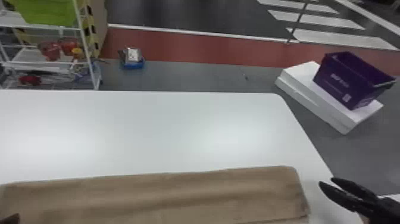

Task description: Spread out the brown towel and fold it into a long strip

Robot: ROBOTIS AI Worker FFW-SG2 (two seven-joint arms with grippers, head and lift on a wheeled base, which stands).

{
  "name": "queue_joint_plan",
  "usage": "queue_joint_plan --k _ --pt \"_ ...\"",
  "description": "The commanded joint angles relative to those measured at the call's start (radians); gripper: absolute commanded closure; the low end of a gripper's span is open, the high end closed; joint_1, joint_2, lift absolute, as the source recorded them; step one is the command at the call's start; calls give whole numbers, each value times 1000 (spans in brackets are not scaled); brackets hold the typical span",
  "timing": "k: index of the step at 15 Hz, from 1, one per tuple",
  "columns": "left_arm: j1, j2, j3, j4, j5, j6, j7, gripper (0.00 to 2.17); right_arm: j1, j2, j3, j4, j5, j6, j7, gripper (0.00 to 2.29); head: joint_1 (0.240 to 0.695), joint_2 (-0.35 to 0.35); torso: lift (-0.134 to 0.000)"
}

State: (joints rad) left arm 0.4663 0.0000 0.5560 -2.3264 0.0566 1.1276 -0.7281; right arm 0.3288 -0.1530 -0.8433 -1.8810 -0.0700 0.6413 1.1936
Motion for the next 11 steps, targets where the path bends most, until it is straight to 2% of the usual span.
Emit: queue_joint_plan --k 1,11 --pt "-18 -3 -1 18 -15 4 7 90 -28 -13 -5 17 24 33 1 404 695 -210 -123" --pt "-35 -3 -25 58 -57 -12 26 93 -31 -11 -26 34 56 64 49 404 695 -208 -123"
